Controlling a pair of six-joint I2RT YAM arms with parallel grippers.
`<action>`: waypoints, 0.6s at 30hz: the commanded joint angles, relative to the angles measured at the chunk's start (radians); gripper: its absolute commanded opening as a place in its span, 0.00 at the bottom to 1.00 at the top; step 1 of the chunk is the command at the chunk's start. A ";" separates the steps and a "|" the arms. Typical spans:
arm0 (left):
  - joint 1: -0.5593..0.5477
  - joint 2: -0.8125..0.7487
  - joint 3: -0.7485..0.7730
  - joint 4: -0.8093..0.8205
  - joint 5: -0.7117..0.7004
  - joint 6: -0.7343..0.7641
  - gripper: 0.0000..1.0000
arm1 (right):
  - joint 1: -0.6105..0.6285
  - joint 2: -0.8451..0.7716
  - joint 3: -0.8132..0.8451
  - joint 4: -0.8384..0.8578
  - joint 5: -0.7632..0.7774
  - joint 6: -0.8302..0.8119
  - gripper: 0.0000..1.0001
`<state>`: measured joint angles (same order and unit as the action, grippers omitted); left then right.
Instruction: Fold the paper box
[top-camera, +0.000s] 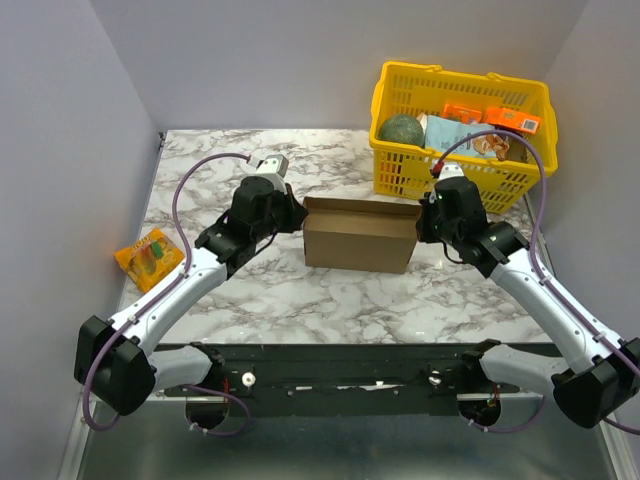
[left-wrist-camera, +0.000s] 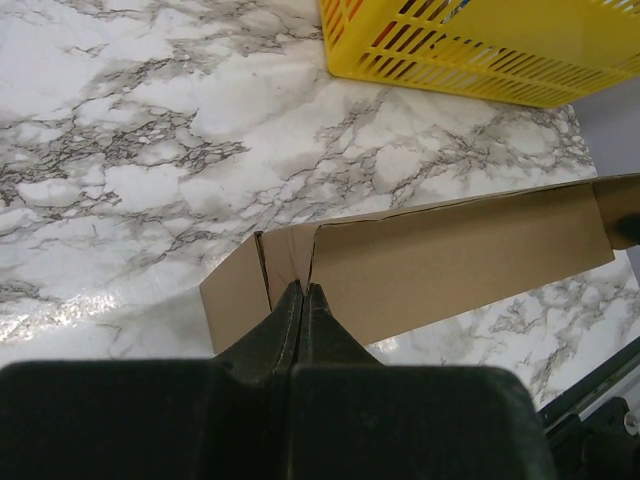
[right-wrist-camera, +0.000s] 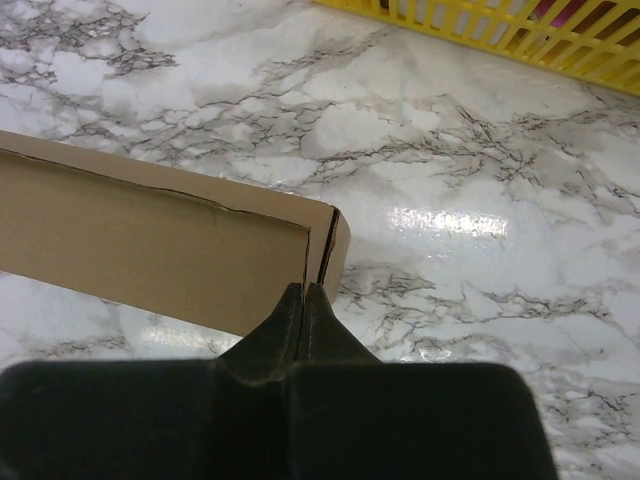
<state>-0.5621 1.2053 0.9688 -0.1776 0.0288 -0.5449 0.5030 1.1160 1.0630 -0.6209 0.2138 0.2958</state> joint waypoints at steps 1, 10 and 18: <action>-0.024 0.005 -0.055 -0.088 -0.003 0.042 0.00 | 0.014 -0.001 -0.035 -0.046 -0.080 0.020 0.01; -0.079 0.028 -0.024 -0.138 -0.085 0.120 0.00 | 0.014 -0.007 -0.035 -0.043 -0.087 0.022 0.01; -0.140 0.045 0.028 -0.191 -0.208 0.163 0.16 | 0.014 -0.012 -0.034 -0.042 -0.090 0.023 0.01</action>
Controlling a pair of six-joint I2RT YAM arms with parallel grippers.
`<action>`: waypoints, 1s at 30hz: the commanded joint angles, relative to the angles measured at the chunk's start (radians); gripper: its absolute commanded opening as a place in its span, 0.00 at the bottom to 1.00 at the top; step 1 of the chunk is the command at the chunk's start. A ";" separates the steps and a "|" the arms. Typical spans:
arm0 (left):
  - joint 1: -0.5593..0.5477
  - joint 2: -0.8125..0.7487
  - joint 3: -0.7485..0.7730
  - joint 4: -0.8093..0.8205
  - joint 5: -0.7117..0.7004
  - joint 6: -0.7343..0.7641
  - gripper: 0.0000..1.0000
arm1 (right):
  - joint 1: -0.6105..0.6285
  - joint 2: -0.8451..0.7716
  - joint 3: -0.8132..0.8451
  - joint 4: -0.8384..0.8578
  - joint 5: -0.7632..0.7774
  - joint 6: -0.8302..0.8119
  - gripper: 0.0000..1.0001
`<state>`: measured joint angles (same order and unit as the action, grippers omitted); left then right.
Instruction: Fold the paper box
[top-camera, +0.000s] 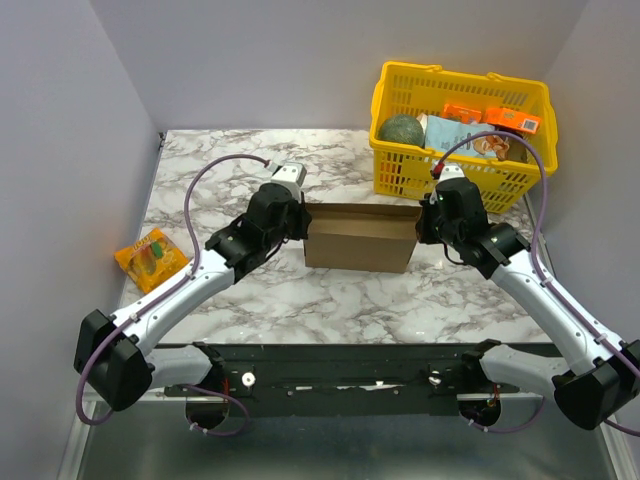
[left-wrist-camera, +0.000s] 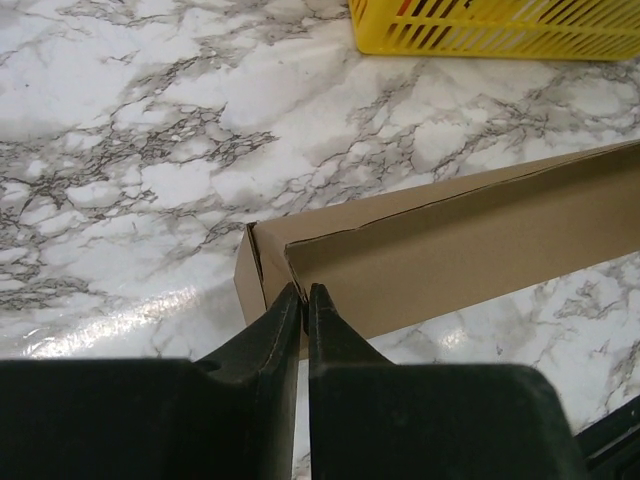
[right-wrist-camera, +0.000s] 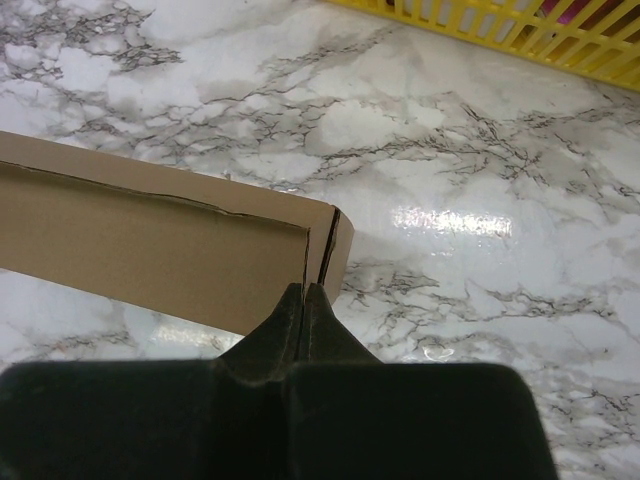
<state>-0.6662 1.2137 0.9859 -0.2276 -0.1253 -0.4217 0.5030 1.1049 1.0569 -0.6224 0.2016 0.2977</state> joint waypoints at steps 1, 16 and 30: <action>-0.041 0.038 0.014 -0.151 -0.065 0.043 0.16 | 0.014 0.000 -0.028 -0.039 -0.079 0.021 0.01; -0.076 0.041 0.046 -0.153 -0.194 0.087 0.36 | 0.014 -0.007 -0.026 -0.039 -0.082 0.021 0.01; -0.076 0.023 0.088 -0.154 -0.263 0.107 0.43 | 0.014 -0.011 -0.025 -0.050 -0.087 0.021 0.01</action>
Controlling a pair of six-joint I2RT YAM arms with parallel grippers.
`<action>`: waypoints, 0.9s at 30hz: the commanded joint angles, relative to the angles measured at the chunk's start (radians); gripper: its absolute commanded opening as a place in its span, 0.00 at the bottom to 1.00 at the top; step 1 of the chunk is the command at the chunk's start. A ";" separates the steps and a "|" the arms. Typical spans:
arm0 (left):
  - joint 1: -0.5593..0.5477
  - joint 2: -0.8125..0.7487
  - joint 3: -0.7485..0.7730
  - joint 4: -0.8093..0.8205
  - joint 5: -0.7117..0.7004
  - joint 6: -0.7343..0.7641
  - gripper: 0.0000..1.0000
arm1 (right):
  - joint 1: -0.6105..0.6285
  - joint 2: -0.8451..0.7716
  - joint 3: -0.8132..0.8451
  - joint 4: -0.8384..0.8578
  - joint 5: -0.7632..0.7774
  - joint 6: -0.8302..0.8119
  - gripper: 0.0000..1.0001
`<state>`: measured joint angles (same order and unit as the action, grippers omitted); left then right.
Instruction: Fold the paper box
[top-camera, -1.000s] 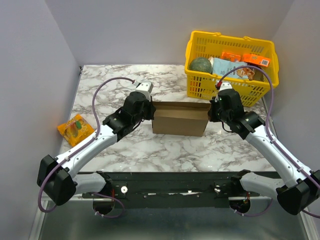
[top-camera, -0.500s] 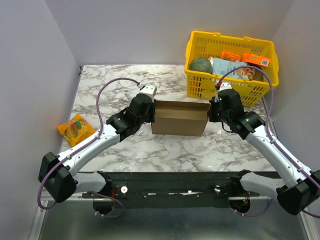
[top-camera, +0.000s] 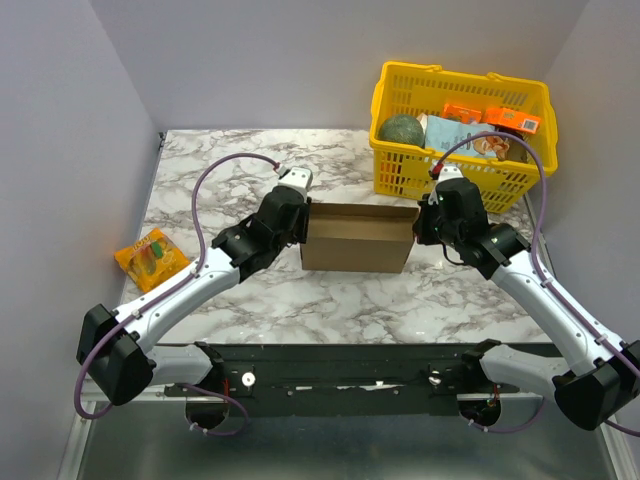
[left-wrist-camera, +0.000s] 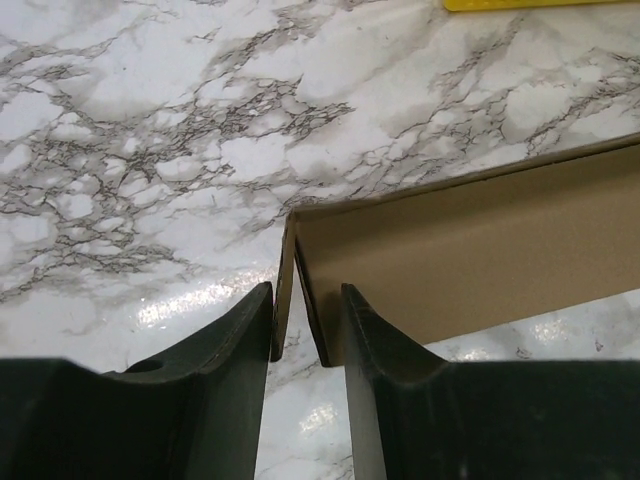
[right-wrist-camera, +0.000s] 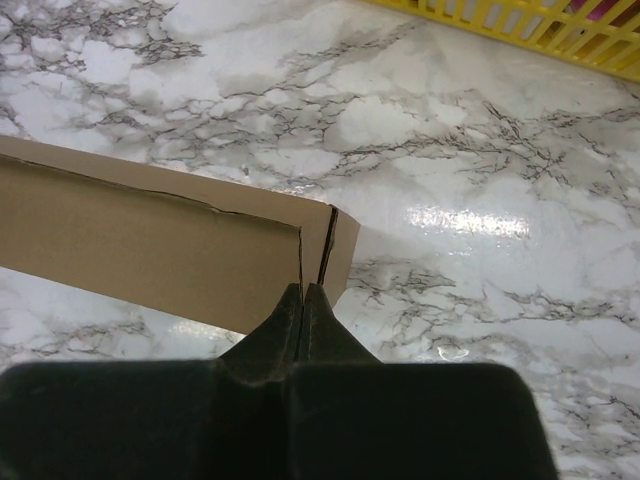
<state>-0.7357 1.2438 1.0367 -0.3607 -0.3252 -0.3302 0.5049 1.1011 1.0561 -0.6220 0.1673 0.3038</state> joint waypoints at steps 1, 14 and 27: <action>-0.007 -0.009 0.040 -0.024 -0.067 0.016 0.44 | 0.012 -0.007 -0.024 -0.051 -0.054 0.015 0.01; -0.008 -0.013 0.071 -0.113 -0.067 0.013 0.47 | 0.012 -0.017 -0.021 -0.064 -0.043 0.014 0.01; -0.008 -0.056 0.031 -0.161 -0.097 -0.001 0.46 | 0.012 -0.015 -0.018 -0.067 -0.045 0.015 0.01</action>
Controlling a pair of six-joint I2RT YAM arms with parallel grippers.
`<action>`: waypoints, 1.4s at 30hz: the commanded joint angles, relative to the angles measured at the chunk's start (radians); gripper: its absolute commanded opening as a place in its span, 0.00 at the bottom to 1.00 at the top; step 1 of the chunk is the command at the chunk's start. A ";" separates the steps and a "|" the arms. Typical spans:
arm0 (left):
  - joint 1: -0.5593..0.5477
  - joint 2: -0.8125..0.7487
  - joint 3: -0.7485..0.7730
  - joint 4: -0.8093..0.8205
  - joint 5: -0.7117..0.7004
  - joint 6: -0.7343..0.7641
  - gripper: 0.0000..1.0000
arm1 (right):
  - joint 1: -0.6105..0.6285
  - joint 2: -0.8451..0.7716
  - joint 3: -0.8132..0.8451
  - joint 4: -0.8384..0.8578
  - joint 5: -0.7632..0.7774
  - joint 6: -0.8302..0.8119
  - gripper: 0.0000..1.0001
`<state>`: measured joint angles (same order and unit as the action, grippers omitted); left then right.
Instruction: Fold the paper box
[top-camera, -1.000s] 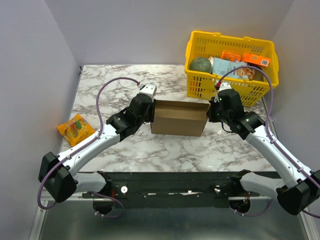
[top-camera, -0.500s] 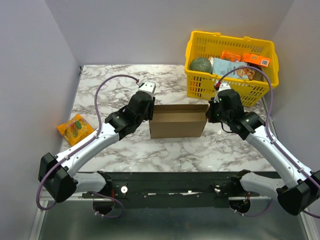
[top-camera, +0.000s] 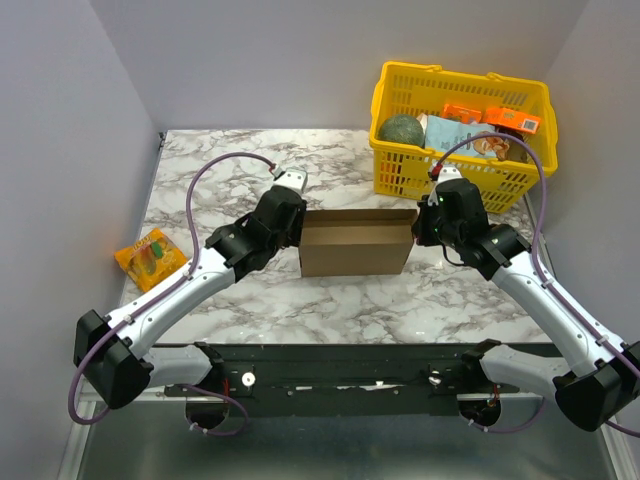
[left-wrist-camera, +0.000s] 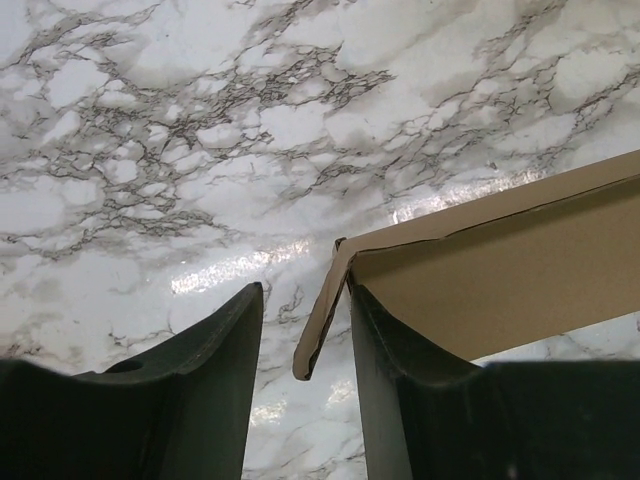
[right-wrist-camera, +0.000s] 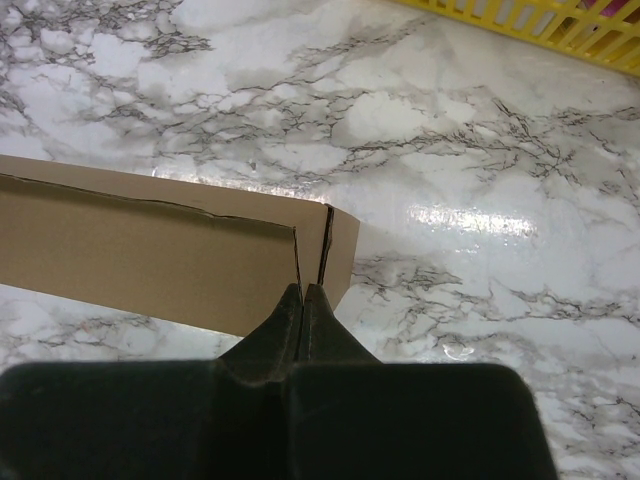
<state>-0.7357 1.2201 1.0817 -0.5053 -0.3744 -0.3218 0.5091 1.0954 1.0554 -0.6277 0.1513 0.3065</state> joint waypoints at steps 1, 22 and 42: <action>-0.008 -0.034 -0.013 -0.019 -0.050 -0.010 0.44 | 0.008 -0.009 -0.017 -0.061 -0.029 0.013 0.01; -0.008 -0.005 0.027 -0.015 0.032 -0.086 0.06 | 0.009 -0.009 -0.046 -0.053 -0.009 0.009 0.01; -0.008 0.062 0.057 0.034 0.089 -0.198 0.03 | 0.017 -0.012 -0.075 -0.029 -0.013 -0.001 0.01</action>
<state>-0.7406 1.2572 1.1099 -0.4950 -0.3424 -0.4835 0.5133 1.0767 1.0222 -0.5903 0.1520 0.3061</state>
